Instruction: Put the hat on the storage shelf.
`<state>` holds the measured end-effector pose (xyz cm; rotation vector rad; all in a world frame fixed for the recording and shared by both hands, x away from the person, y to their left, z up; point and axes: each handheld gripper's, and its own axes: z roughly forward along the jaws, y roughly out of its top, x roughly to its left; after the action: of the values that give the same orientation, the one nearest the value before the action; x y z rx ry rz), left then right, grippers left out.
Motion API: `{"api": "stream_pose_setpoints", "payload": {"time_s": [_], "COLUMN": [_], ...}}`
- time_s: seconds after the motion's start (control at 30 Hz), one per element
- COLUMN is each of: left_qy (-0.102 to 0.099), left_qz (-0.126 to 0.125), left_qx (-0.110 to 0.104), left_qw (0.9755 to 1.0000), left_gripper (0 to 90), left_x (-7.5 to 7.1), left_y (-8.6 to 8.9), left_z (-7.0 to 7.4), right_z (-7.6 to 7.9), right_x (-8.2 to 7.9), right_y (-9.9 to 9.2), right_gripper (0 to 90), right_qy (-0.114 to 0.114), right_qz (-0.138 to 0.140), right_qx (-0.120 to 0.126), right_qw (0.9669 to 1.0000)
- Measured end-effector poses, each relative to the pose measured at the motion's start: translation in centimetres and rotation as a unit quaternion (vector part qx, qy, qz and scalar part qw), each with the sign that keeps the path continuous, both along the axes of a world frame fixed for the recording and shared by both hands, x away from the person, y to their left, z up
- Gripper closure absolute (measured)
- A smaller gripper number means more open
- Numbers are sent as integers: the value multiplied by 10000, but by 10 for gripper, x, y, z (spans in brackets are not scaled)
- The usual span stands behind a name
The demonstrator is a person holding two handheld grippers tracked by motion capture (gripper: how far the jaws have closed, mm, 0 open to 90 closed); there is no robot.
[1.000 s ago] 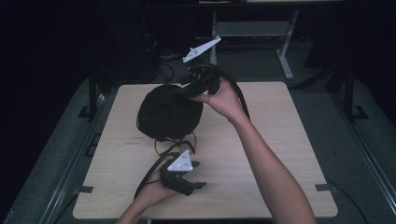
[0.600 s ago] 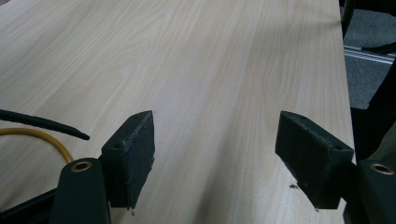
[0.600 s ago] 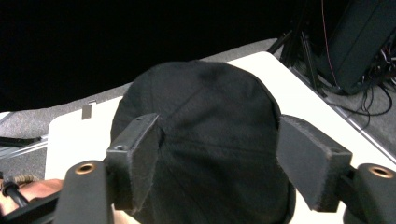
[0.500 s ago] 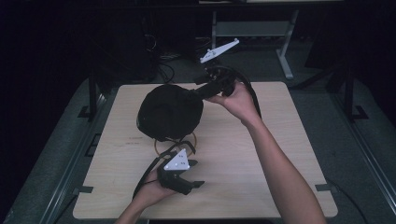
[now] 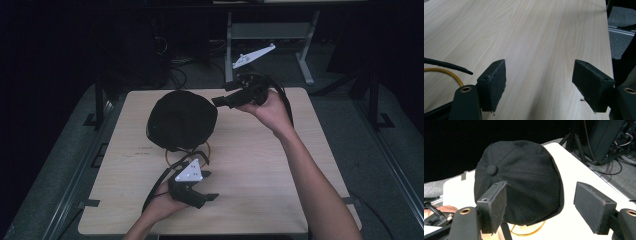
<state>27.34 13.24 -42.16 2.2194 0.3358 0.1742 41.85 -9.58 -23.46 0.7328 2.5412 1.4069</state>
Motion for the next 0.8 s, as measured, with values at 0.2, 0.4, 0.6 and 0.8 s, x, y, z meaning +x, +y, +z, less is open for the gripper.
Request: {"api": "stream_pose_setpoints", "payload": {"time_s": [0.2,0.4,0.6,0.8], "left_qy": [-8,-51,-62,-71], "left_qz": [2,4,3,8], "left_qx": [18,28,-13,-5], "left_qw": [10000,10000,10000,10000], "left_gripper": [266,265,265,266], "left_x": [0,1,1,1], "left_y": [0,1,1,1], "left_z": [0,1,1,1], "right_z": [-1,-3,-6,-11], "right_x": [-5,-9,-17,-21], "right_y": [-21,-35,-50,-62], "right_gripper": [244,243,242,242], "right_qy": [-28,-47,-65,-78], "right_qz": [-154,-222,-347,-413], "right_qx": [18,57,23,-13], "right_qw": [9999,9997,9994,9991]}}
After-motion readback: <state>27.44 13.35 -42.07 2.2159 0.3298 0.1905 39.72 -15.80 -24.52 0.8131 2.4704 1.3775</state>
